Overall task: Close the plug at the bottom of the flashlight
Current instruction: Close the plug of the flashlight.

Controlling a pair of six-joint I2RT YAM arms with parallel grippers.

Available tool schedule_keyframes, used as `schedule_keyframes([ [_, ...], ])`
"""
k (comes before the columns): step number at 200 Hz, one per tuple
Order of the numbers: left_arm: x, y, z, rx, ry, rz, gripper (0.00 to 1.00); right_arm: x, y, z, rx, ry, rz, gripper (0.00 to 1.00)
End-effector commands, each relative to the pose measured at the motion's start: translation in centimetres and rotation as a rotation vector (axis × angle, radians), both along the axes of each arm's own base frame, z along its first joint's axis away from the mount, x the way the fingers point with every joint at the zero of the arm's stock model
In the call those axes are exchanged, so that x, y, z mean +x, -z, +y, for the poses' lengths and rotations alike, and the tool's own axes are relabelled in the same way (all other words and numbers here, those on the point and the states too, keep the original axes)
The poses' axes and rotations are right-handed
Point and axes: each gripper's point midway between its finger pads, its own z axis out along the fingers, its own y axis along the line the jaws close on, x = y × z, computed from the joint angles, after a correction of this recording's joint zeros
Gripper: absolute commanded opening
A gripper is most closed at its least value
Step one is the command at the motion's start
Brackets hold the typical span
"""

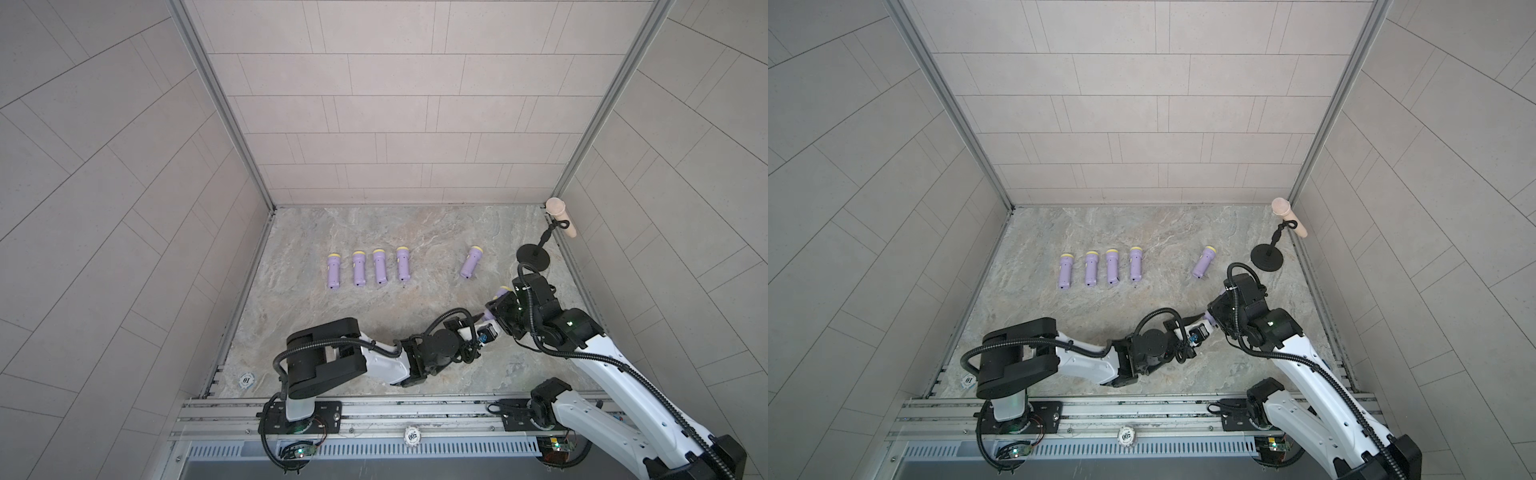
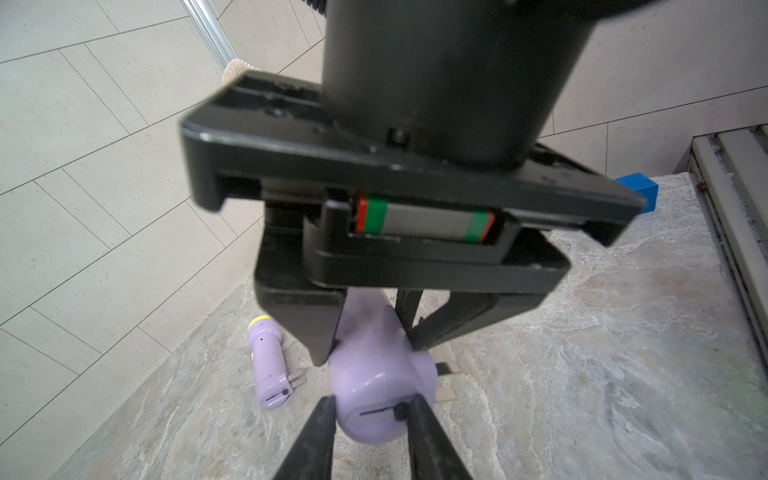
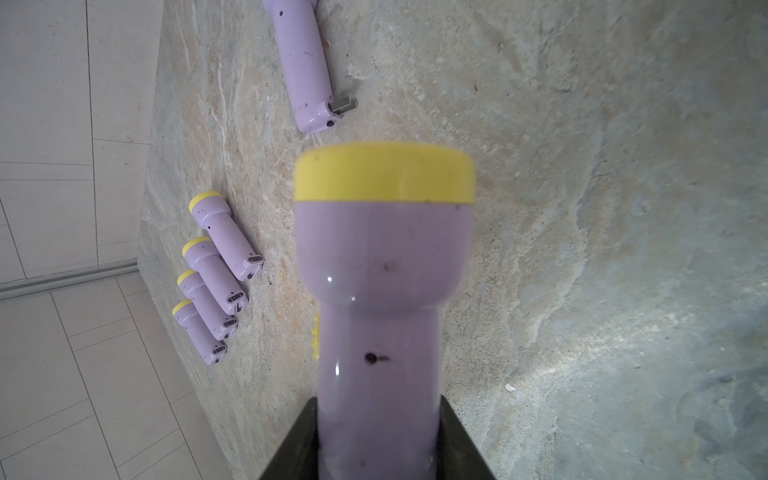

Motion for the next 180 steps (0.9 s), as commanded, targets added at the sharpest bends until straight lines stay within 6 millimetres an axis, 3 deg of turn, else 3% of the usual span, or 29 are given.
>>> schedule_keyframes([
  [1,-0.02,-0.62,-0.91,-0.004,0.019,-0.02,0.31,0.14,-0.78,1.37,0.073,-0.034,-0.023,0.0],
  [180,0.57,-0.68,-0.75,0.007,-0.009,-0.041,0.2,-0.27,-0.39,1.92,0.103,-0.053,-0.004,0.0],
])
